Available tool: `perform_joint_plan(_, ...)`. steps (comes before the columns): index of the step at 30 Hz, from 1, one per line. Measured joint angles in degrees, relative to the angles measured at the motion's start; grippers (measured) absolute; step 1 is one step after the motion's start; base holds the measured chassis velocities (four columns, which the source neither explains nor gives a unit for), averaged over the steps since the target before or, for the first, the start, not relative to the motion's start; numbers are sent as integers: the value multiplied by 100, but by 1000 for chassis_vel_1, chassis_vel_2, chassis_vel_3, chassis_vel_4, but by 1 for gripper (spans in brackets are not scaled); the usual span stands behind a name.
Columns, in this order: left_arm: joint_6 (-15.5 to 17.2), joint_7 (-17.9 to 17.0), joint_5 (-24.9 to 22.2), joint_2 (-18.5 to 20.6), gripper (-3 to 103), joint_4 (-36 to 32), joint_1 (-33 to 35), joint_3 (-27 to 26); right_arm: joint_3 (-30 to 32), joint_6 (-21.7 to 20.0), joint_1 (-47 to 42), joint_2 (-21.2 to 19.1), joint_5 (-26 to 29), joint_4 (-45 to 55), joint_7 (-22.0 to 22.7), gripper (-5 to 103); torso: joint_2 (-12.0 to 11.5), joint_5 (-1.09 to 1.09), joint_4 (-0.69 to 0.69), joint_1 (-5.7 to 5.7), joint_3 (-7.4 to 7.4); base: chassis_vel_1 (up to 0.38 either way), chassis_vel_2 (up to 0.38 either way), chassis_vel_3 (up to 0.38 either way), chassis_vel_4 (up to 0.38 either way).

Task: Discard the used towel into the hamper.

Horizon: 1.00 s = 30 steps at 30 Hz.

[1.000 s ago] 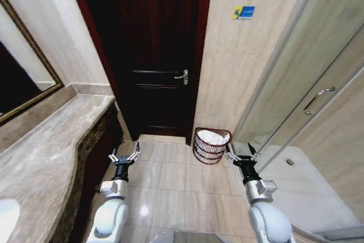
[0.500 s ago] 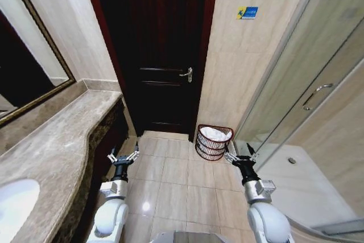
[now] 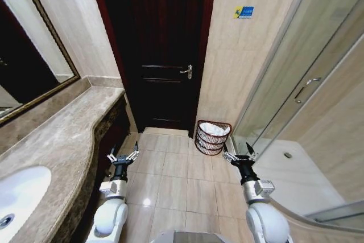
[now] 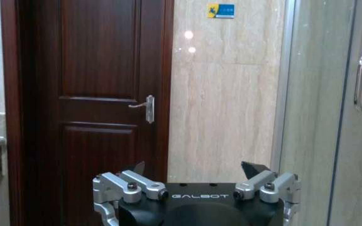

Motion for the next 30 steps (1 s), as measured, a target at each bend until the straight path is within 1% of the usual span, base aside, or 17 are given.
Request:
perform_joint_plan(1, 9, 0, 19, -10, 100, -1, 0, 9, -2, -3, -13, -5, 0, 19, 1, 100, 0, -1, 2, 1, 0, 93, -91, -94, 102)
perform_joint_plan(4, 14, -1, 33, -25, 100, -10, 0, 22, -5, -5, -30, -8, 0, 44, 9, 100, 0, 0, 2, 0, 0, 92, -93, -95, 96)
perform_joint_plan(6, 0, 0, 41, -38, 100, -11, -10, 25, -2, -6, -49, -9, 0, 58, 13, 100, 0, 0, 0, 0, 0, 86, -98, -106, 72)
perform_joint_plan(16, 2, 20, 58, -41, 100, -32, 10, 33, 16, 20, -106, 3, 15, 95, 68, 100, 0, -1, 1, 0, 0, 101, -107, -103, 97)
perform_joint_plan(18, -41, 30, 54, -45, 100, -25, 14, 48, 18, 45, -138, 2, 20, 99, 90, 100, 0, 0, -1, 0, 0, 88, -115, -97, 94)
perform_joint_plan(23, -168, 89, -48, -38, 100, 10, -3, 37, 27, 118, -150, 12, 25, 73, 143, 100, 0, 0, 1, 0, 0, 86, -94, -89, 89)
perform_joint_plan(29, -158, 117, -58, -13, 100, -87, 19, -3, 114, 134, -145, 26, 54, 142, 165, 100, -1, -1, 0, 0, 0, 87, -86, -90, 93)
perform_joint_plan(30, -91, 133, -41, 5, 100, -148, 55, -7, 145, 134, -147, 41, 58, 173, 168, 100, -1, -1, 1, 0, 0, 79, -91, -90, 94)
